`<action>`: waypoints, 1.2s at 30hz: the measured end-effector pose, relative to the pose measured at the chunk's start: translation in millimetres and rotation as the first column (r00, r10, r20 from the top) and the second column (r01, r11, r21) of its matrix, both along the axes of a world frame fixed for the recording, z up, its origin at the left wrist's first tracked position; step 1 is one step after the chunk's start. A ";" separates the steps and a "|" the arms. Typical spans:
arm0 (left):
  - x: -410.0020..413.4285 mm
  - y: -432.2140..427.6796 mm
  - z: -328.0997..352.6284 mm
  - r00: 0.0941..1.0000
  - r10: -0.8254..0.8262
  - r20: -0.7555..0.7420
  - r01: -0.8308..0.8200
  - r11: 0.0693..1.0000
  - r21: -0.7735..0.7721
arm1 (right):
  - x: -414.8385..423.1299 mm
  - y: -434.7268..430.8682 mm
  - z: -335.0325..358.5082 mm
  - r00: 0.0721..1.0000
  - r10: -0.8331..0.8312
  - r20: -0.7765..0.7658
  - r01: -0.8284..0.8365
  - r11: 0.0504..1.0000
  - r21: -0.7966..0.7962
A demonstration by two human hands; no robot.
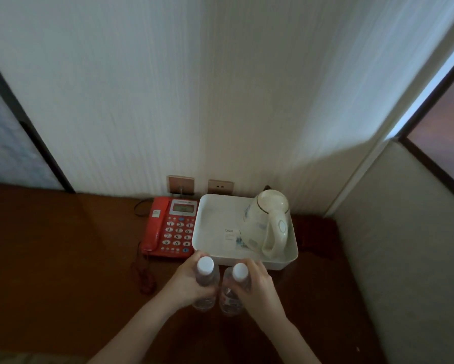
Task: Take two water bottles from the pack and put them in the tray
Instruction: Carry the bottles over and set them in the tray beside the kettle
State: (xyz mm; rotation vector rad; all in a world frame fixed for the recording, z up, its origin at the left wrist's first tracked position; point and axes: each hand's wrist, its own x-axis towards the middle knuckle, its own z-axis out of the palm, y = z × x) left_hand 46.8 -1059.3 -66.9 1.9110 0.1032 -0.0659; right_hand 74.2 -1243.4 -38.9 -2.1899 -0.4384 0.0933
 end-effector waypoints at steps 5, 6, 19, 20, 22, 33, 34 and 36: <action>-4.8 7.8 18.7 0.999 -0.007 -0.046 0.018 0.971 0.238 | 3.9 -8.2 13.7 0.990 0.088 0.109 -0.077 0.991 -0.106; -8.8 10.4 24.3 0.999 -0.048 0.009 0.041 0.919 0.393 | 4.9 -9.5 18.0 0.972 0.146 0.183 -0.110 0.975 -0.192; 7.1 2.2 61.1 0.973 -0.231 -0.009 0.137 0.547 0.826 | 17.9 -3.0 38.2 0.904 0.371 0.210 -0.189 0.790 -0.583; 8.8 2.7 59.7 0.973 -0.232 -0.010 0.140 0.552 0.822 | 19.0 -1.6 37.4 0.906 0.370 0.205 -0.189 0.787 -0.588; 12.1 3.9 56.4 0.972 -0.236 -0.006 0.142 0.564 0.813 | 20.9 0.3 36.9 0.909 0.367 0.196 -0.187 0.782 -0.595; 39.3 15.0 90.2 0.967 -0.211 0.140 0.066 0.745 0.664 | 59.0 9.1 87.0 0.944 0.273 0.183 -0.149 0.853 -0.500; 45.8 16.6 101.7 0.961 -0.211 0.177 0.049 0.761 0.646 | 67.1 11.2 96.9 0.941 0.263 0.212 -0.130 0.860 -0.494; 61.5 21.0 126.1 0.947 -0.205 0.246 0.013 0.793 0.609 | 84.8 16.5 116.0 0.933 0.253 0.258 -0.101 0.868 -0.487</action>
